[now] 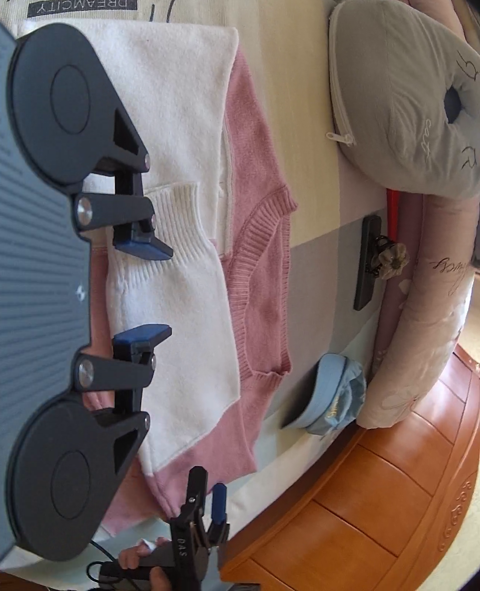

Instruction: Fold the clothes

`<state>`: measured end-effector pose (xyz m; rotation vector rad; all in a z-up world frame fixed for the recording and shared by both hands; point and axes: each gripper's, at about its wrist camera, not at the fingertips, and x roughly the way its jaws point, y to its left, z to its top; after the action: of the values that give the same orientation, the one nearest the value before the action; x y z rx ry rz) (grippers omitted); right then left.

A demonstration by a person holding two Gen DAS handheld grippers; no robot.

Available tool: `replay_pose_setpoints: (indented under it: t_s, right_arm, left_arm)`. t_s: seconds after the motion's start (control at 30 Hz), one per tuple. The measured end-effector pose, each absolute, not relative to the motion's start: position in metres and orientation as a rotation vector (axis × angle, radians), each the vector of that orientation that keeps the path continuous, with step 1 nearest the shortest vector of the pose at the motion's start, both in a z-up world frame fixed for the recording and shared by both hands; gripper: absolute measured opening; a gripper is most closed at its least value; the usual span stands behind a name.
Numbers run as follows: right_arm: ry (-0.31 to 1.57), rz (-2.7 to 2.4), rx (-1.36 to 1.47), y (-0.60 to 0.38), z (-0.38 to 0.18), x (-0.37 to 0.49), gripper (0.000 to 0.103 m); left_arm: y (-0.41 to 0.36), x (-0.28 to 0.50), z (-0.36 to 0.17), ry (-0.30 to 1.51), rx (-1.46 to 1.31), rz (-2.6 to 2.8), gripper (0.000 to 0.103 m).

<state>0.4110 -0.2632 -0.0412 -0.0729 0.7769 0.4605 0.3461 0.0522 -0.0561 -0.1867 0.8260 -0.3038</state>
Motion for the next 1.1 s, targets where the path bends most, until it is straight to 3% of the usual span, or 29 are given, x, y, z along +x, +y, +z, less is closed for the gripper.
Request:
replay_pose_setpoints:
  t_s: [0.2, 0.43, 0.53, 0.63, 0.73, 0.9, 1.1]
  right_arm:
    - [0.770, 0.429, -0.068, -0.277, -0.048, 0.402, 0.103]
    - [0.714, 0.515, -0.050, -0.261, -0.022, 0.370, 0.103]
    - [0.709, 0.570, -0.088, -0.245, -0.017, 0.354, 0.103]
    - [0.740, 0.582, -0.111, -0.242, -0.025, 0.340, 0.103]
    - [0.771, 0.594, -0.134, -0.239, -0.032, 0.325, 0.103]
    - [0.822, 0.613, -0.173, -0.234, -0.044, 0.301, 0.103]
    - [0.821, 0.626, -0.243, -0.242, -0.052, 0.276, 0.103]
  left_arm:
    - [0.057, 0.321, -0.049, 0.808, -0.121, -0.319, 0.041]
    - [0.059, 0.295, -0.044, 0.809, 0.005, -0.304, 0.063]
    - [0.072, 0.289, -0.056, 0.864, -0.060, -0.269, 0.063]
    - [0.093, 0.279, -0.042, 0.793, -0.110, -0.250, 0.065]
    - [0.119, 0.279, -0.034, 0.744, -0.185, -0.203, 0.074]
    - [0.152, 0.295, -0.064, 0.799, -0.341, -0.188, 0.074]
    - [0.142, 0.290, -0.037, 0.768, -0.228, -0.170, 0.073]
